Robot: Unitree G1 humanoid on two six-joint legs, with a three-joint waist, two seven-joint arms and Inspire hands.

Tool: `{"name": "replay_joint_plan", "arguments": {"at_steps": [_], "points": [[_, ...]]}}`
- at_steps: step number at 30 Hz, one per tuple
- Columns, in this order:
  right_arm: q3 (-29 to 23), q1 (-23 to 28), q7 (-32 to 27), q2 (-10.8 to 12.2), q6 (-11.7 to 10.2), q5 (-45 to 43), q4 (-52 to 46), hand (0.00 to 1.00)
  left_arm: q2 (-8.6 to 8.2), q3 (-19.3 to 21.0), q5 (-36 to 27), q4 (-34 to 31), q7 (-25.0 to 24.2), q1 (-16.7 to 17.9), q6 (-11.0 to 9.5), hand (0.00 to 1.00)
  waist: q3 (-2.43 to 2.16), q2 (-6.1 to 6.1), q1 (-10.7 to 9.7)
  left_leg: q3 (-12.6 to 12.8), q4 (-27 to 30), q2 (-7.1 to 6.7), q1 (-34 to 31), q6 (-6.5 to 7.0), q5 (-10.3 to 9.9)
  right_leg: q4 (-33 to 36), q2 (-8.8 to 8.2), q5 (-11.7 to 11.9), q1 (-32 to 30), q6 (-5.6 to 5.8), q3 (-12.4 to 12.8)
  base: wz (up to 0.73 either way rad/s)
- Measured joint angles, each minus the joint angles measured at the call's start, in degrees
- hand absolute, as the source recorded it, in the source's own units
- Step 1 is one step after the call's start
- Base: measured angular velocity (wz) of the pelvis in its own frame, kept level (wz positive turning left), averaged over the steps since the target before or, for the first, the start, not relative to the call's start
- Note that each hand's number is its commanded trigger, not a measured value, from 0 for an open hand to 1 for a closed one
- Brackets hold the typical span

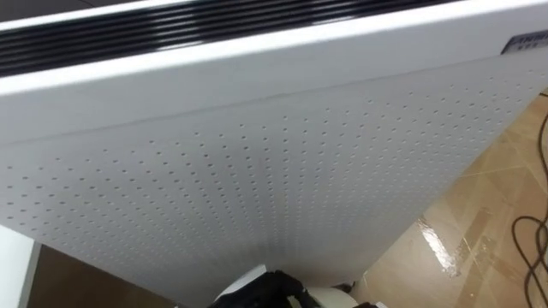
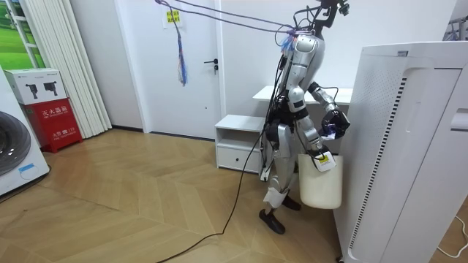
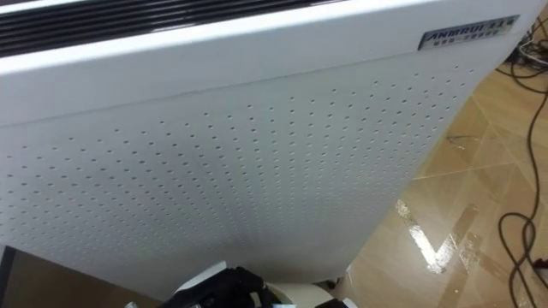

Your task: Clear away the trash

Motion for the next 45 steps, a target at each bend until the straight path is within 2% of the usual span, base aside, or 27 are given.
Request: {"name": "replay_joint_plan", "arguments": {"at_steps": [11, 18, 23, 27, 32, 38, 42, 45], "points": [[-0.05, 0.07, 0.07, -0.18, -0.42, 0.01, -0.06, 1.00, -0.24, 0.35, 0.58, 0.00, -0.09, -0.12, 0.00, 0.00, -0.07, 0.11, 0.39, 0.49, 0.34, 0.17, -0.21, 0.00, 0.00, 0.08, 0.01, 0.00, -0.03, -0.03, -0.08, 0.00], [-0.01, 0.69, 0.11, -0.97, -0.53, 0.06, -0.08, 1.00, -0.11, 0.33, 0.53, 2.31, -0.36, 0.06, 0.00, 0.00, -0.37, 0.59, 1.00, 0.54, 0.57, 0.29, -0.19, -0.03, 0.02, 0.55, 0.01, -0.02, 0.09, -0.19, -0.31, 0.01], [-0.10, 0.76, 0.11, -1.24, -0.53, 1.05, -0.17, 1.00, 0.03, -0.05, 0.55, 3.33, -0.39, 0.14, 0.01, 0.00, -0.54, 0.87, 0.39, 0.69, 0.39, 0.51, -0.73, -0.19, 0.27, 0.14, -0.04, -0.12, 0.09, -0.38, -1.28, 0.12], [-0.12, 1.19, 0.67, -1.90, -0.52, 1.17, -0.17, 1.00, 0.05, 0.16, 0.53, 6.20, -1.63, 0.65, 0.08, 0.00, -0.60, 1.00, 1.10, 0.73, 0.26, 0.55, -0.35, -0.30, 0.38, 0.18, -0.03, -0.12, 0.17, -0.42, -1.22, -0.02], [-1.22, 1.21, 2.75, -2.56, -0.51, 2.13, -0.17, 1.00, 0.67, 0.10, 0.54, 6.78, -4.03, 1.74, 0.54, 0.00, -0.57, 0.95, 0.71, 1.32, -0.45, 0.54, 0.41, -0.29, 0.49, 0.04, -0.08, -0.24, 0.72, -0.40, -0.97, -0.01], [-1.18, 1.12, 3.90, -2.63, -0.38, 2.18, -0.16, 1.00, 1.74, -0.07, 0.52, 7.84, -6.77, 2.61, 1.60, 0.00, -0.34, 0.58, -0.43, 2.17, -1.07, 0.48, 2.43, -0.28, 0.49, -0.12, -0.29, -0.73, 2.35, -0.23, -0.59, -0.01], [-1.74, 1.75, 4.05, -2.81, 0.57, 2.19, -0.13, 1.00, 2.89, -0.27, 0.35, 8.41, -8.33, 3.77, 3.25, 0.00, -0.21, 0.45, -1.85, 2.91, -1.55, 0.51, 5.08, -0.27, 0.47, -1.19, -0.37, -1.07, 5.34, -0.02, -0.93, 0.04], [-2.66, 2.57, 4.91, -3.96, 1.01, 2.25, -0.25, 1.00, 3.15, 0.57, -1.08, 8.37, -9.83, 4.23, 4.87, 0.00, -0.21, 0.34, -2.09, 3.35, -2.47, 0.68, 7.36, -0.10, 0.31, -2.07, -0.02, -1.25, 7.36, 0.12, -0.74, 0.02]]}}
